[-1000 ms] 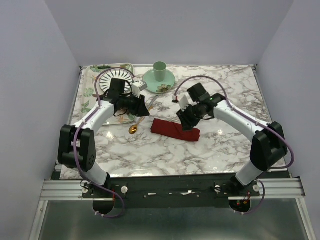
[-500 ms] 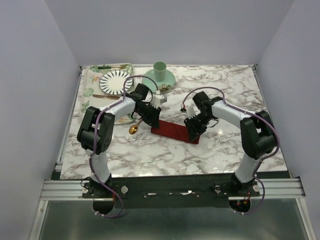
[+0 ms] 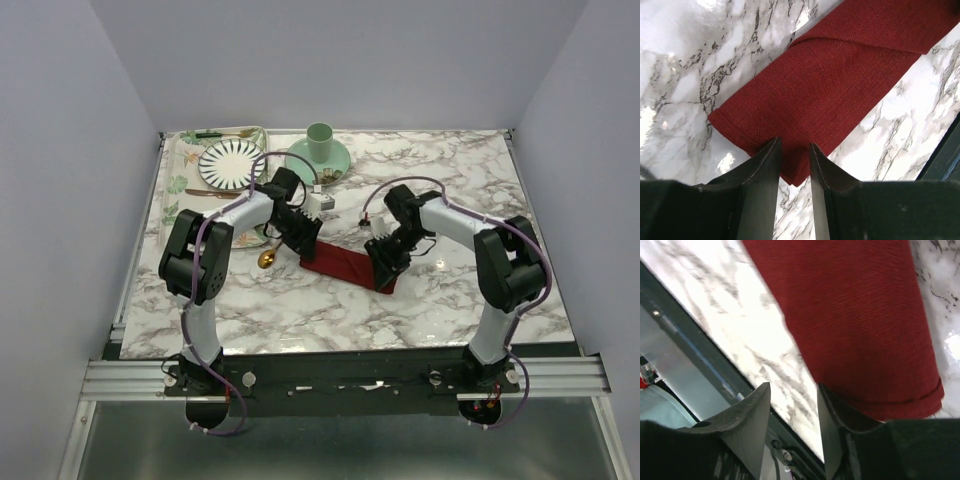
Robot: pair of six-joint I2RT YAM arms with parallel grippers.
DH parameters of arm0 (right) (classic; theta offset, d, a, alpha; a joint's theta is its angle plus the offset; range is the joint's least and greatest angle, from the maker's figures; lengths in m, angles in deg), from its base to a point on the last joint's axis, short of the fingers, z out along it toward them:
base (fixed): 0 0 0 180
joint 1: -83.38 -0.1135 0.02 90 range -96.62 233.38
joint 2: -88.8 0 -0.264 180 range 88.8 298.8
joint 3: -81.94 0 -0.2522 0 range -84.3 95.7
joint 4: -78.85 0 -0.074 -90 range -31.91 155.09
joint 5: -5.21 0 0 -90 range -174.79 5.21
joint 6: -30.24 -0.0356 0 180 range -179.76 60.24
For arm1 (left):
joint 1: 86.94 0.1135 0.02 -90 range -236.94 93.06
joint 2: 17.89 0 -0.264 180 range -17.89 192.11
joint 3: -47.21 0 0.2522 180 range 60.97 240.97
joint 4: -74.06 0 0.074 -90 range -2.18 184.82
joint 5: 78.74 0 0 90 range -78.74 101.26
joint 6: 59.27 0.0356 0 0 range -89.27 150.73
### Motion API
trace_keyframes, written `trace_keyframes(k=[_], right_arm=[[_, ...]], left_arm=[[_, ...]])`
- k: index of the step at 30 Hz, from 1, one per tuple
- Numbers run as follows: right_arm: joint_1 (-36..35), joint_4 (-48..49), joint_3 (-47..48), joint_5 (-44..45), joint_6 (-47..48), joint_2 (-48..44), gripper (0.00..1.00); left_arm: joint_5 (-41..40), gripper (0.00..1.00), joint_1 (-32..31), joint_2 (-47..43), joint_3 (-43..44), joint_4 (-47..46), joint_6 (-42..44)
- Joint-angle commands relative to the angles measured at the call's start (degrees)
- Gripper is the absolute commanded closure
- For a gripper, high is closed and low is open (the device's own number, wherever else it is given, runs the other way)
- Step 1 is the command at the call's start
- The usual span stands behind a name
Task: Fold the napkin into a case and place the utensils inside
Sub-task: Rotate the smaller rectangle-folded napkin at the center of the board.
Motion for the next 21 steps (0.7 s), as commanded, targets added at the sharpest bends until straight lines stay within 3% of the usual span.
trace_keyframes(k=[1, 5, 10, 16, 21], right_arm=[[2.0, -4.9, 7.9, -4.7, 3.2, -5.8, 0.46], [3.5, -5.3, 12.2, 0.7, 5.7, -2.1, 0.34], [3.9, -4.8, 14.7, 2.0, 6.5, 2.7, 0.22], [3.9, -4.2, 13.0, 0.6, 7.9, 5.5, 0.23], [3.8, -3.8, 5.4, -2.2, 8.0, 3.2, 0.25]], left_arm=[[-1.9, 0.59, 0.7, -6.3, 2.8, 7.0, 6.9], [-4.1, 0.59, 0.7, -11.8, -2.0, 10.6, 10.3], [-7.0, 0.59, 0.0, -12.0, -5.0, 10.6, 9.7], [-9.2, 0.59, -2.6, -5.6, -2.4, 7.0, 6.5], [-10.6, 0.59, -4.8, 0.8, 4.4, 4.9, 5.1]])
